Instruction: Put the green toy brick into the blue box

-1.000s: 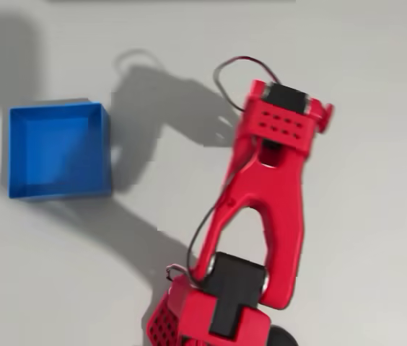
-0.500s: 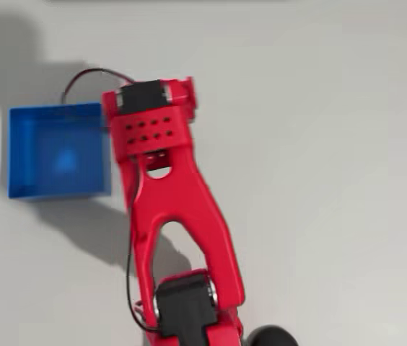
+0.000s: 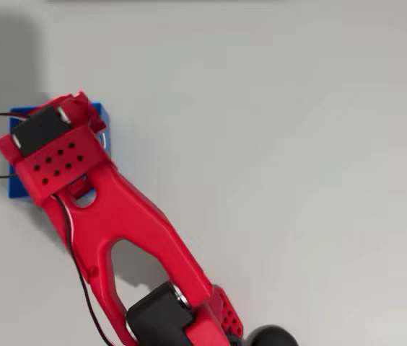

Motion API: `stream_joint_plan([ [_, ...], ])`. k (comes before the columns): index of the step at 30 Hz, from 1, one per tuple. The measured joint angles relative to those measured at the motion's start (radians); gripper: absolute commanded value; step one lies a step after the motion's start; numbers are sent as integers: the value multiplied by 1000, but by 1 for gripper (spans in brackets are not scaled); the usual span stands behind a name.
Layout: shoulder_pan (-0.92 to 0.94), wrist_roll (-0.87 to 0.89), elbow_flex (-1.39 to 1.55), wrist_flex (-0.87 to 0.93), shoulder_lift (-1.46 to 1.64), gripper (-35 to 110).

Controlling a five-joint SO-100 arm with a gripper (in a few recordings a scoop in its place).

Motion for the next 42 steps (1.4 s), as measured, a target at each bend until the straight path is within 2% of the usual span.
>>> stream_joint_plan([
  [12,-38,-15,40,-32,0,8],
  [22,-38,-38,149,-97,0,9],
  [32,-40,-38,172,-121,0,23],
  [36,-40,-29,172,-121,0,21],
  [42,-15,-17,163,-120,0,9],
])
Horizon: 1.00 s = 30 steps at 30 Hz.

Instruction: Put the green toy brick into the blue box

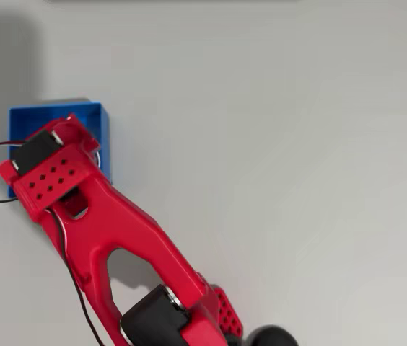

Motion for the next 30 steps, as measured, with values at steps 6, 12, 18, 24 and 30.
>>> stream_joint_plan([
  [6,77,23,-74,35,0,2],
  [12,227,-2,-95,38,0,0],
  [18,388,-46,-95,38,0,0],
  [24,526,-57,-91,15,21,0],
  [30,612,-60,-34,-71,31,0],
])
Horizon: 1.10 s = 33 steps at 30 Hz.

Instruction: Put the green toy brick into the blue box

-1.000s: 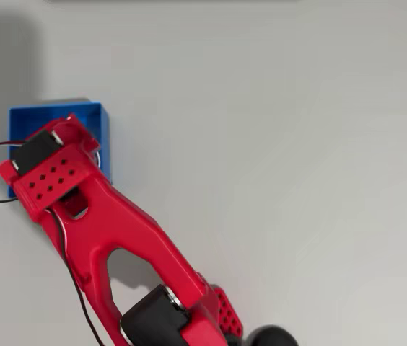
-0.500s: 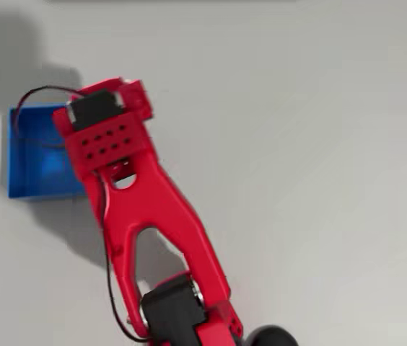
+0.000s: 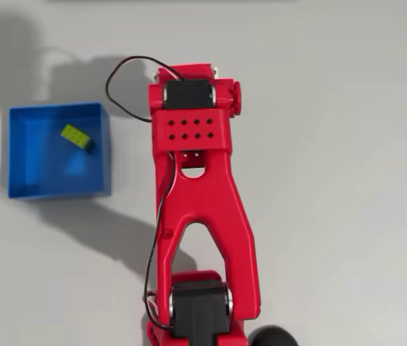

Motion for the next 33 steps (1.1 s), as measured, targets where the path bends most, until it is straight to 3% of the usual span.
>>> stream_joint_plan([
  [18,-6,-89,727,-291,670,0],
  [33,-17,-92,1117,-307,1203,0],
])
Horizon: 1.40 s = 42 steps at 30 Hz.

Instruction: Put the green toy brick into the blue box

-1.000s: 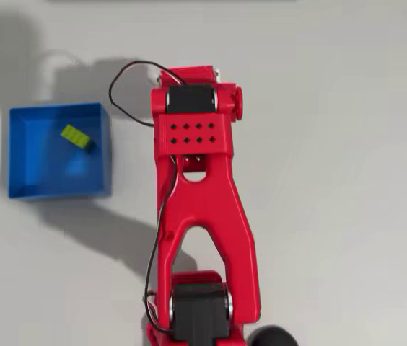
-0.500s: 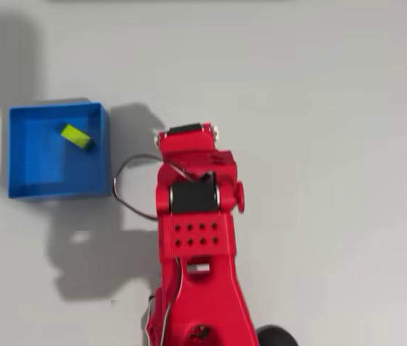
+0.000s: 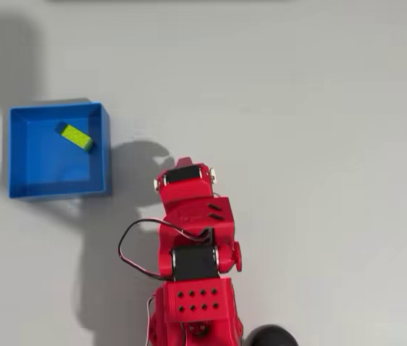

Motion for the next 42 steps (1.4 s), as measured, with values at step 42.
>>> stream_joint_plan([
  [42,0,89,83,204,276,0],
])
